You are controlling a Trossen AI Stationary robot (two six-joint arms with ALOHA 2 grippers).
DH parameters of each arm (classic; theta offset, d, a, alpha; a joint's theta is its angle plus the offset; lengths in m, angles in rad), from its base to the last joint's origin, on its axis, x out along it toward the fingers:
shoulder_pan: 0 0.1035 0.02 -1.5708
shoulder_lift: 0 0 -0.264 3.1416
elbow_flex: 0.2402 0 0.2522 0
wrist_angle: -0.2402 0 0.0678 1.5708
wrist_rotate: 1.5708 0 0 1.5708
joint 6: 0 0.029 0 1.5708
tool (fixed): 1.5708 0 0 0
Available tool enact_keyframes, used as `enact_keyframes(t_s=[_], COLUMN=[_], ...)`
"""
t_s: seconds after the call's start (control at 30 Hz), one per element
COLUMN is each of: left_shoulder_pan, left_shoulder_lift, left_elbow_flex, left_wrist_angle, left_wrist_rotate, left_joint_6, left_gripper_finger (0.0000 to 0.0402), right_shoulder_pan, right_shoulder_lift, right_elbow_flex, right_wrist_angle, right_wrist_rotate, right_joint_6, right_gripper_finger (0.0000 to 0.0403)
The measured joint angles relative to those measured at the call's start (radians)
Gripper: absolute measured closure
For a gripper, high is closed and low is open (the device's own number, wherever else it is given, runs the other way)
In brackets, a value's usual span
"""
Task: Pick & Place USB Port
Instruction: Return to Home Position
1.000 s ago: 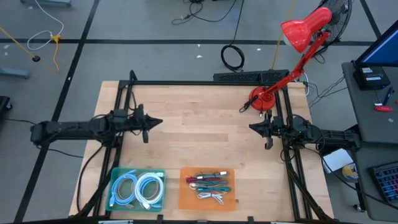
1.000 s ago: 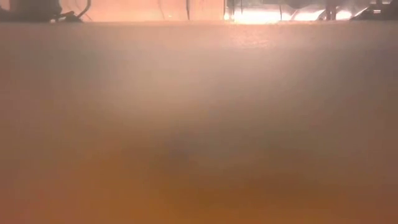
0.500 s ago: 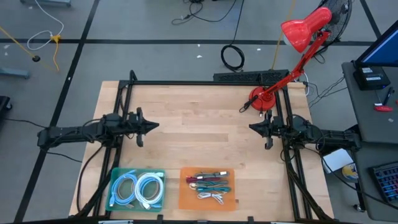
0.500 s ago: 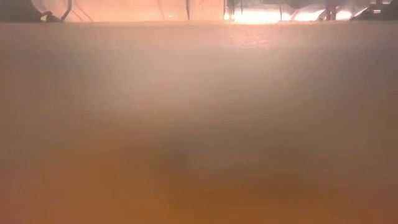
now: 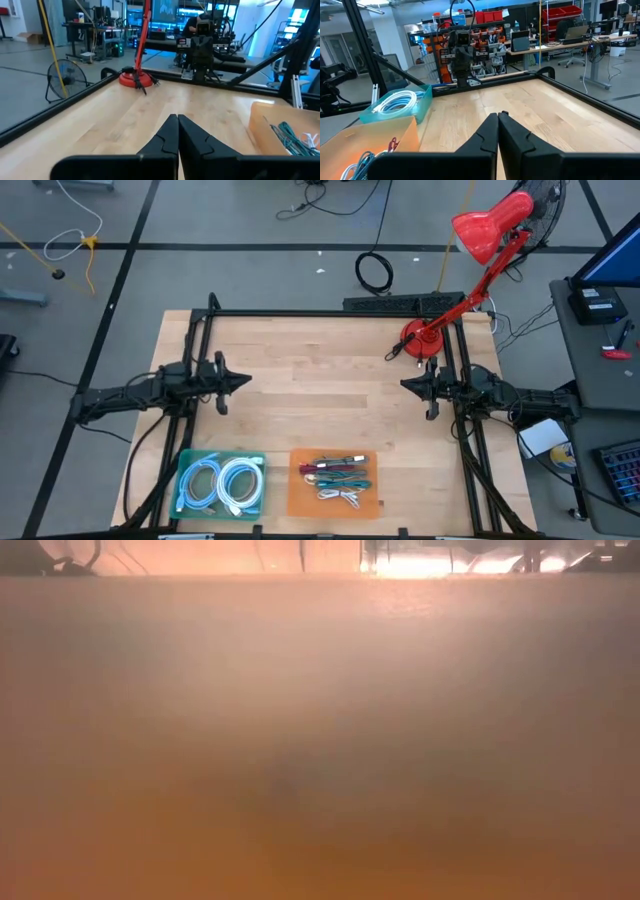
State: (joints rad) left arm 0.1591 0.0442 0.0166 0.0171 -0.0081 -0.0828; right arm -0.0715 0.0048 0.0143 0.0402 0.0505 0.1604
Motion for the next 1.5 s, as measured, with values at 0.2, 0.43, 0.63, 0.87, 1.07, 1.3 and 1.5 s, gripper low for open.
enact_keyframes(t_s=[0.2,0.43,0.63,0.87,1.07,1.3,1.5], left_shoulder_pan=[-0.025,-0.065,-0.078,-0.079,-0.079,-0.079,-0.079], left_shoulder_lift=[-0.022,-0.022,-0.007,0.003,0.003,0.003,0.003], left_elbow_flex=[0.000,-0.001,0.000,0.000,0.000,0.000,0.000], left_wrist_angle=[-0.003,0.019,0.003,0.010,0.011,0.012,0.012], left_wrist_rotate=[-0.016,-0.055,-0.050,-0.038,-0.044,-0.044,-0.044], left_joint_6=[0.000,0.018,-0.084,-0.159,-0.163,-0.163,-0.164], left_gripper_finger=[0.0401,0.0401,0.0401,0.0389,0.0389,0.0399,0.0382], right_shoulder_pan=[0.000,0.000,0.000,0.000,0.000,0.000,0.000], right_shoulder_lift=[0.000,0.000,0.000,0.000,0.000,0.000,0.000], right_elbow_flex=[0.000,0.000,0.000,0.000,0.000,0.000,0.000], right_wrist_angle=[0.000,0.000,0.000,0.000,0.000,0.000,0.000], right_wrist_rotate=[0.000,0.000,0.000,0.000,0.000,0.000,0.000], right_joint_6=[0.000,0.000,0.000,0.000,0.000,0.000,0.000], right_gripper_finger=[0.0403,0.0403,0.0403,0.0403,0.0403,0.0403,0.0403])
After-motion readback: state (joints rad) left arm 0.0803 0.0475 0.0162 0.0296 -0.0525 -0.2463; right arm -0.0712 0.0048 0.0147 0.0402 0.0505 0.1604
